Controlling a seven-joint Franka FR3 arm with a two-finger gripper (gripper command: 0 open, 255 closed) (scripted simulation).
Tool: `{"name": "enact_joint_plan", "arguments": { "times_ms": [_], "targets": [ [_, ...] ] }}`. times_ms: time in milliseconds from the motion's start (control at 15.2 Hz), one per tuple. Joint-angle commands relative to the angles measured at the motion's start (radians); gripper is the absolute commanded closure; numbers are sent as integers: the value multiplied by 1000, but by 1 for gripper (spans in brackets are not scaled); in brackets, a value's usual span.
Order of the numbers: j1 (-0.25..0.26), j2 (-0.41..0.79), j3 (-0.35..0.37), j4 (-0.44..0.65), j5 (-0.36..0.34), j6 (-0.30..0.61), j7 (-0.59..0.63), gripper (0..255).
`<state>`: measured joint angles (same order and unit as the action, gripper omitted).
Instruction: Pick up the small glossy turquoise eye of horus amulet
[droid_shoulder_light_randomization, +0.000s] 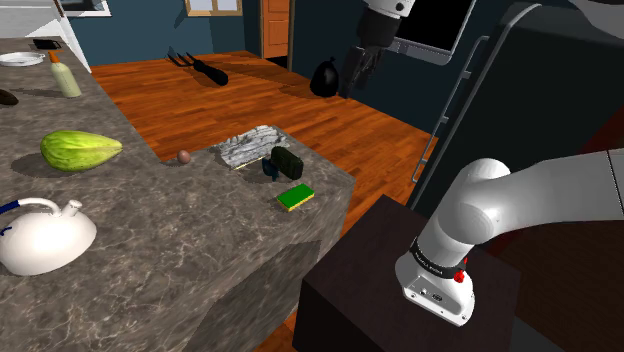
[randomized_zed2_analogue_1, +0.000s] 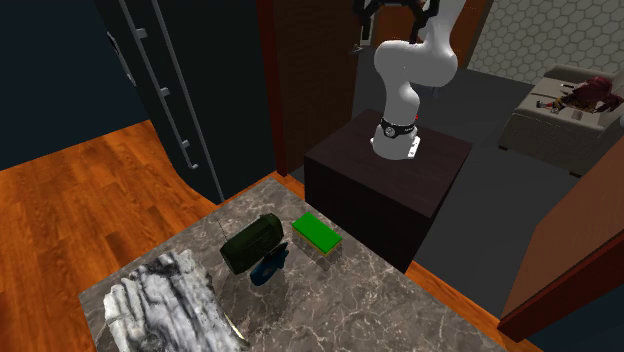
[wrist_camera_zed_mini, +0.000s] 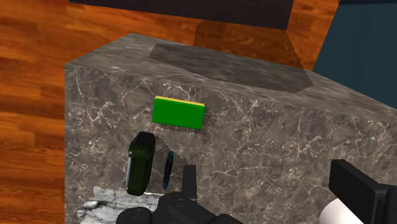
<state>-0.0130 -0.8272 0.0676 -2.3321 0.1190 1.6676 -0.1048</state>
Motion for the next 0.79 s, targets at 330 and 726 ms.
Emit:
{"name": "enact_joint_plan", "arguments": {
  "times_ms": [330,726],
  "targets": [
    [-15,102,15,-72,2,172,9,0],
    [-33,268,31,-113,1,378,23,0]
  ]
}}
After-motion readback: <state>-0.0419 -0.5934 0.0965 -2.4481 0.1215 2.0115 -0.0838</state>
